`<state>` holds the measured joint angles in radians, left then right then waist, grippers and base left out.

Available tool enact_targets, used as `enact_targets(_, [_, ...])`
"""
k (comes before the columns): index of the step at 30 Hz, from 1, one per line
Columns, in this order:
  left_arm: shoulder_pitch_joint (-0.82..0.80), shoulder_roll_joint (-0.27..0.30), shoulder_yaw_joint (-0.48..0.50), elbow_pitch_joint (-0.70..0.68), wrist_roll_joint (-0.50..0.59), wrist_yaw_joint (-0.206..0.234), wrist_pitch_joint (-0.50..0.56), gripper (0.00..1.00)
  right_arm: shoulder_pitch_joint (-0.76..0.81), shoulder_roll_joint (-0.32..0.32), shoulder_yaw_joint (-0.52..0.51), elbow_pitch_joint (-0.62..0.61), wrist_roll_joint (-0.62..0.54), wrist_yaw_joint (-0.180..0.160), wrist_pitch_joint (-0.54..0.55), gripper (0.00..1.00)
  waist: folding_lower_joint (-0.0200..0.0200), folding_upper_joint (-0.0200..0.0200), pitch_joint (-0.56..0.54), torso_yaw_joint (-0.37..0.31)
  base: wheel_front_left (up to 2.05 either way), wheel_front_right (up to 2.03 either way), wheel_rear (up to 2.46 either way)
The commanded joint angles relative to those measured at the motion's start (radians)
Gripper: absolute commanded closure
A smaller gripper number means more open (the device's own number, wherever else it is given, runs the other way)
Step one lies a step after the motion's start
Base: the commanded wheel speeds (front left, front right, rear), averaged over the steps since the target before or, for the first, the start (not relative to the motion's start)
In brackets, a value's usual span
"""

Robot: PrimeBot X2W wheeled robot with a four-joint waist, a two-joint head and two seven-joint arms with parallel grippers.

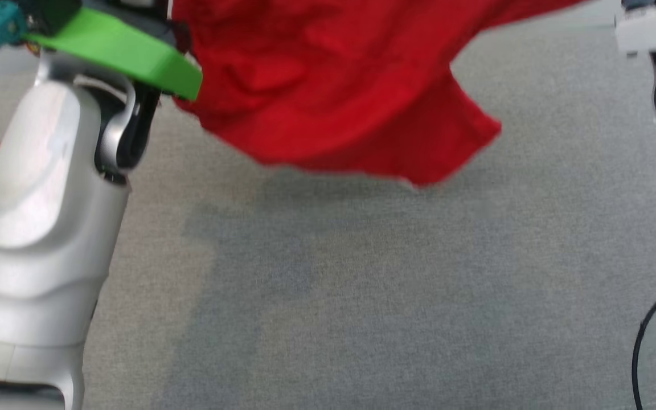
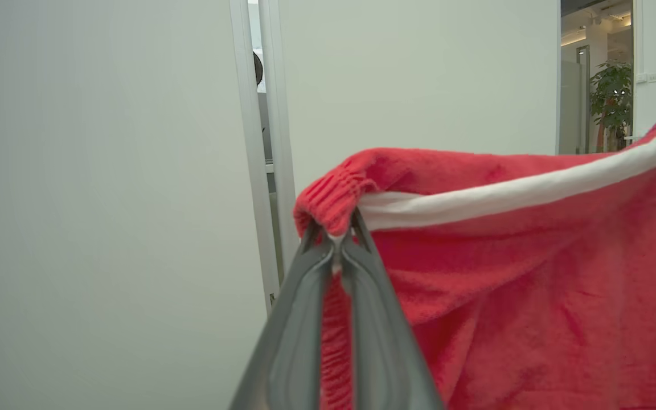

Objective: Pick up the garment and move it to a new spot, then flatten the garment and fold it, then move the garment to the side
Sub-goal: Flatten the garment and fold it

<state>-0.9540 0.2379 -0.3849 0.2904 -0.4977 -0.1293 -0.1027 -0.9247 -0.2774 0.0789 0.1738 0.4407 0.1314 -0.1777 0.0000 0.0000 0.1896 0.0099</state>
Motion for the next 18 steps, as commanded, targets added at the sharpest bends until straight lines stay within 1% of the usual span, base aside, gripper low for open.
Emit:
enact_targets(1, [-0.047, -0.009, 0.001, 0.033, 0.008, -0.001, -0.019, 1.00, -0.044, -0.008, 0.004, 0.033, -0.020, -0.001, -0.016, 1.00, 0.0000, 0.0000, 0.100, -0.018, 0.00, 0.00, 0.00])
enact_targets(4, [-0.126, -0.023, -0.001, 0.127, 0.033, 0.002, -0.074, 1.00, -0.138, 0.005, 0.019, 0.121, -0.047, -0.001, -0.051, 1.00, 0.0000, 0.0000, 0.140, -0.025, 0.00, 0.00, 0.00])
enact_targets(8, [-0.162, -0.067, 0.000, 0.228, -0.002, 0.001, -0.117, 1.00, -0.186, 0.021, 0.038, 0.200, -0.065, -0.001, -0.079, 1.00, 0.0000, 0.0000, 0.163, -0.033, 0.00, 0.00, 0.00])
enact_targets(11, [-0.106, -0.079, -0.007, 0.301, -0.031, 0.000, -0.134, 1.00, -0.126, 0.032, 0.054, 0.245, -0.055, -0.001, -0.085, 1.00, 0.0000, 0.0000, 0.162, -0.039, 0.00, 0.00, 0.00])
enact_targets(13, [-0.053, -0.086, -0.035, 0.354, -0.023, -0.001, -0.144, 1.00, -0.064, 0.022, 0.072, 0.279, -0.046, -0.001, -0.087, 1.00, 0.0000, 0.0000, 0.156, -0.039, 0.00, 0.00, 0.00])
enact_targets(15, [0.016, -0.110, -0.048, 0.406, -0.057, -0.001, -0.151, 1.00, 0.000, 0.011, 0.078, 0.296, -0.037, -0.001, -0.088, 1.00, 0.0000, 0.0000, 0.148, -0.036, 0.00, 0.00, 0.00])
enact_targets(18, [0.154, -0.128, -0.064, 0.477, -0.099, 0.001, -0.160, 1.00, 0.137, 0.014, 0.057, 0.306, -0.010, -0.001, -0.088, 1.00, 0.0000, 0.0000, 0.133, -0.040, 0.00, 0.00, 0.00])
